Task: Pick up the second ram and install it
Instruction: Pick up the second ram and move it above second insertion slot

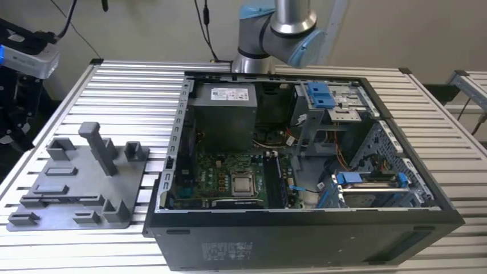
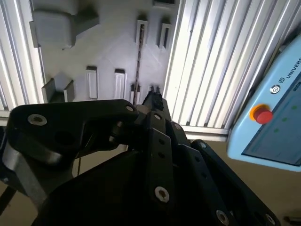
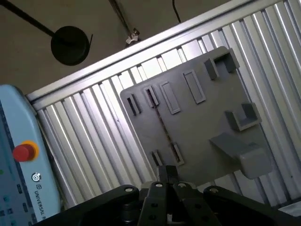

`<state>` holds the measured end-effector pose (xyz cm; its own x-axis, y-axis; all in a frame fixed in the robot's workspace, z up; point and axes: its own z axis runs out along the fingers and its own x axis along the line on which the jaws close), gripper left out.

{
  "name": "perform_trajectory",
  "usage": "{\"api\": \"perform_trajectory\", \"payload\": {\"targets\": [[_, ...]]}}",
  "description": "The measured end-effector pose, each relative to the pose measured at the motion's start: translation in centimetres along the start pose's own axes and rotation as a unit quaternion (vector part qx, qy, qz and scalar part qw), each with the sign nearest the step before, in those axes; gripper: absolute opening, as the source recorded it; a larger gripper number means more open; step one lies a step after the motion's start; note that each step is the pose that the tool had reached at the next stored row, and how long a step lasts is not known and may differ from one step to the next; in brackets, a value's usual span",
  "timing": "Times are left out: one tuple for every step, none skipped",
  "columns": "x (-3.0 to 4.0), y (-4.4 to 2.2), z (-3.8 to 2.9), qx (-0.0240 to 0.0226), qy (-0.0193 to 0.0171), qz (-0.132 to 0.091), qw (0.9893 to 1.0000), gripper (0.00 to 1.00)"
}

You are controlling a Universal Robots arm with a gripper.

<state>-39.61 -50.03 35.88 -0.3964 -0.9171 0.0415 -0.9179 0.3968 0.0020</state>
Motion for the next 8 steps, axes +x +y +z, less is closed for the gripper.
{"api": "perform_trajectory", "payload": {"targets": [[0.0, 0.0, 0.03, 0.0004, -0.0004, -0.008, 1.0, 0.11], [0.0, 0.01, 0.05, 0.0007, -0.001, -0.015, 0.9999, 0.11], [0.0, 0.02, 0.06, 0.0006, -0.002, -0.023, 0.9997, 0.11], [0.0, 0.02, 0.09, 0.0007, -0.0031, -0.031, 0.9995, 0.11], [-0.01, 0.01, 0.12, 0.0007, -0.0038, -0.038, 0.9993, 0.11], [-0.01, 0.01, 0.13, 0.0009, -0.004, -0.045, 0.999, 0.11], [-0.01, 0.0, 0.13, 0.0009, -0.004, -0.049, 0.9988, 0.11], [-0.01, 0.01, 0.14, 0.001, -0.004, -0.05, 0.9987, 0.11]]}}
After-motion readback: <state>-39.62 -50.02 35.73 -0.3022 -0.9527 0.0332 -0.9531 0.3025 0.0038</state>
